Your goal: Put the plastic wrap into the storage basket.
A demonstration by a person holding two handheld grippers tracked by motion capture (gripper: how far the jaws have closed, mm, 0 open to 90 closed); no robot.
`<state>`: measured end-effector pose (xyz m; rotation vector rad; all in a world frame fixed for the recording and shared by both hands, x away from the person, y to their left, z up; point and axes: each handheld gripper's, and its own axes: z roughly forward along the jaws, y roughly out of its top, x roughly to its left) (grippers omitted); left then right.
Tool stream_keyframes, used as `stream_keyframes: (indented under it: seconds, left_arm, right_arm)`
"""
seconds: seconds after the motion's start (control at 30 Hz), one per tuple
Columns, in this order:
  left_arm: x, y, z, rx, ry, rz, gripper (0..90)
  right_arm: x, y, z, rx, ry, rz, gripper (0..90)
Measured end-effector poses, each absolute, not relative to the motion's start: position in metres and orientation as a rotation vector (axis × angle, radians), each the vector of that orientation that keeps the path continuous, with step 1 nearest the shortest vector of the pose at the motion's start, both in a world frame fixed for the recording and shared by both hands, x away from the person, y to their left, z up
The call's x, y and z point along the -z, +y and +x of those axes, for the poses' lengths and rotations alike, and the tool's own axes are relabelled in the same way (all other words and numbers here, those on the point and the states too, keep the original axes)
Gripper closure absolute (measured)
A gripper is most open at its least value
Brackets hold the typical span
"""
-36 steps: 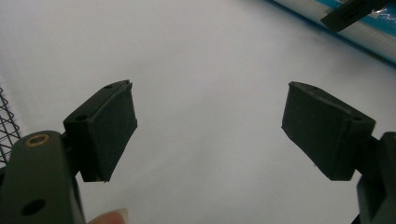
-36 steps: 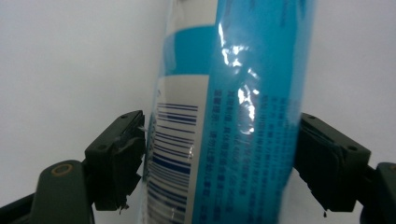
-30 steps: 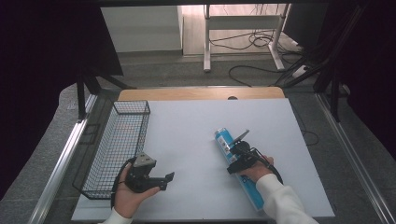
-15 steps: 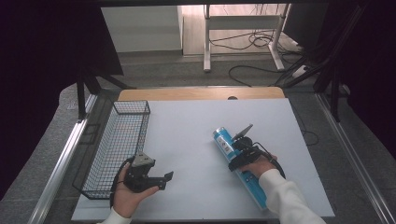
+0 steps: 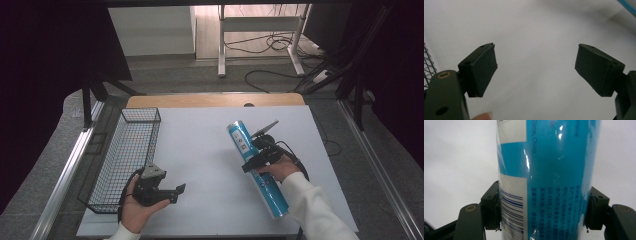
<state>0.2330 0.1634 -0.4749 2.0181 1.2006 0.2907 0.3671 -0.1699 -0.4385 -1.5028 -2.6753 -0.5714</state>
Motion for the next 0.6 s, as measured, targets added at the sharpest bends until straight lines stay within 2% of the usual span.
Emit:
stream_keyframes:
  seconds: [0.3, 0.6]
  left_arm:
    - [0.475, 0.165, 0.233, -0.285, 1.205, 2.012, 17.5]
    - [0.476, 0.165, 0.234, -0.272, 1.204, 2.011, 17.5]
  right_arm:
    - [0.415, -0.155, 0.373, 0.675, -2.648, -1.471, 31.9]
    - [0.412, -0.134, 0.377, 0.741, -2.613, -1.451, 31.9]
